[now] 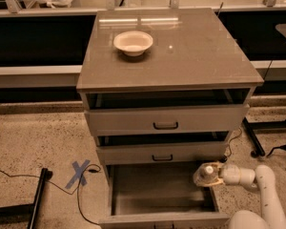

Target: Place blue plastic bottle into bottom drawer

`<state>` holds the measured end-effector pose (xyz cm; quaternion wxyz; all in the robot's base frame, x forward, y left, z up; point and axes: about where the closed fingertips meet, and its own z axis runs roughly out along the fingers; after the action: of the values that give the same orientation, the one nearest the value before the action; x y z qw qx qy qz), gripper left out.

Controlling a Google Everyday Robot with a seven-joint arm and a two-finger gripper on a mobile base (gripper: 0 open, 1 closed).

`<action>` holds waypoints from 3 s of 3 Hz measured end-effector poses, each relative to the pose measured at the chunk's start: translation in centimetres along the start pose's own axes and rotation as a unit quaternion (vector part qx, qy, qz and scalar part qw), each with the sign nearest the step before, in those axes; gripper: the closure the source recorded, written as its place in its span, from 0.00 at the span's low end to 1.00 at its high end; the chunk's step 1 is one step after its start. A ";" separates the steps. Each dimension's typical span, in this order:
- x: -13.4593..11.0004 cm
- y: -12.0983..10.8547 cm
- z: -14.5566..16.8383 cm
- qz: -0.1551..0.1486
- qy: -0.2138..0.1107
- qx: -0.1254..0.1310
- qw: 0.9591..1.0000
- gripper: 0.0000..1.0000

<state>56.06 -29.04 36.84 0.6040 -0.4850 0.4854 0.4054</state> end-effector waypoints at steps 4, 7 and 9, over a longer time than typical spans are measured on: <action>7.9 2.3 2.5 0.022 0.004 0.043 0.999 1.00; 11.6 4.5 5.2 0.051 0.069 -0.034 0.996 1.00; 12.4 4.9 6.4 0.065 0.077 -0.043 0.994 0.73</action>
Offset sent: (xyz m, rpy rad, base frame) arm 0.0085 0.0085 -0.0294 0.0359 0.0329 -0.0072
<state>55.11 -21.61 24.09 0.5159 -0.5081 0.5427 0.4257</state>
